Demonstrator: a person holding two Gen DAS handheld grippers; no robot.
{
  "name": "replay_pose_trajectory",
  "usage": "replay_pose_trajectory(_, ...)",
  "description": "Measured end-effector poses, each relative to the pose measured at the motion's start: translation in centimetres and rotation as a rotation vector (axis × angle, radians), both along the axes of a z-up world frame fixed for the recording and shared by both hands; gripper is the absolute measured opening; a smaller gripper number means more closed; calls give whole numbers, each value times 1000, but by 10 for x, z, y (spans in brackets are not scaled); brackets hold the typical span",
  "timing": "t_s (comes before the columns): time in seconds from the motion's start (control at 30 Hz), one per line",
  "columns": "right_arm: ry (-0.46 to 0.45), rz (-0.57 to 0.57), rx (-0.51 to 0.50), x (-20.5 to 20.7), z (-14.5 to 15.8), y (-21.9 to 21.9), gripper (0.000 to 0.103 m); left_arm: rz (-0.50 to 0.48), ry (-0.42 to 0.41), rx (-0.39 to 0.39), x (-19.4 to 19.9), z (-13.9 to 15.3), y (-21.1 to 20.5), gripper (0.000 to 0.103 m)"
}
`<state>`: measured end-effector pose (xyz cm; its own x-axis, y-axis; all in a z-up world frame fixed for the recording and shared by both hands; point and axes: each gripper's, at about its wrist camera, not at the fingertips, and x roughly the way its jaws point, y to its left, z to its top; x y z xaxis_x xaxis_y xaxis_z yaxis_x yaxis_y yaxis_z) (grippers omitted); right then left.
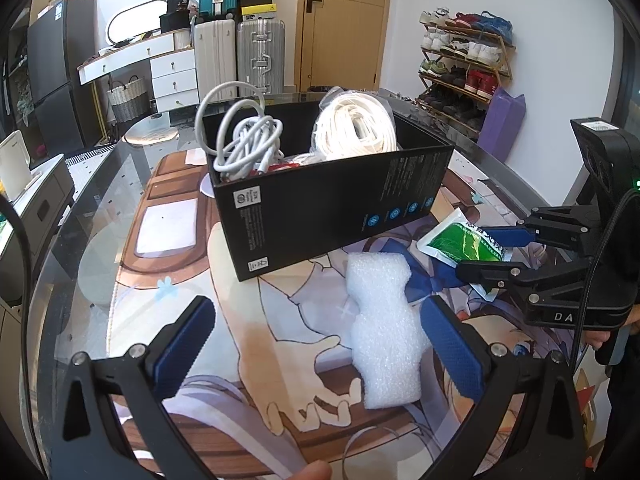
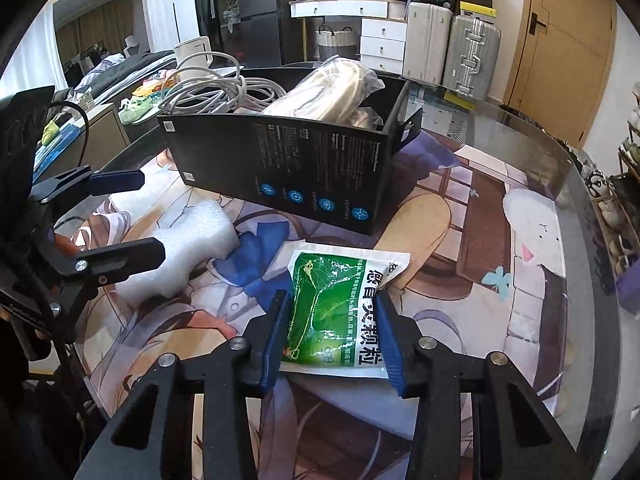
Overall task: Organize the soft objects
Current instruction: 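Grasp the white foam piece with the left tool while the right tool grasps the green packet, then carry the foam piece and green packet over the black box and lower them in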
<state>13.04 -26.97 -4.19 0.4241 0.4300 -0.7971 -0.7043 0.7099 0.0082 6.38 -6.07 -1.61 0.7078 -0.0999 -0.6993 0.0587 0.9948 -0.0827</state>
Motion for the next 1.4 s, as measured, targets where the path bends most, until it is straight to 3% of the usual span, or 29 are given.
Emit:
replay_pose_trajectory(0.1, 0, 3, 2, 0, 0, 0, 42, -1, 2, 52, 0, 1, -6, 103)
replay_pose_trajectory(0.67, 1, 10, -1, -2, 0, 0, 42, -69, 95, 41, 2, -3, -20, 102)
replay_pose_trajectory(0.87, -12, 43, -15, -8, 1, 4, 42, -95, 127, 24, 2, -6, -21, 76)
replay_pose_trajectory(1.07, -15, 47, -3, -10, 5, 3, 42, -117, 105, 32, -2, -3, -25, 36)
replay_pose_trajectory(1.4, -45, 52, 32, -16, 19, 0, 42, -116, 41, -5, -11, 19, -19, 37)
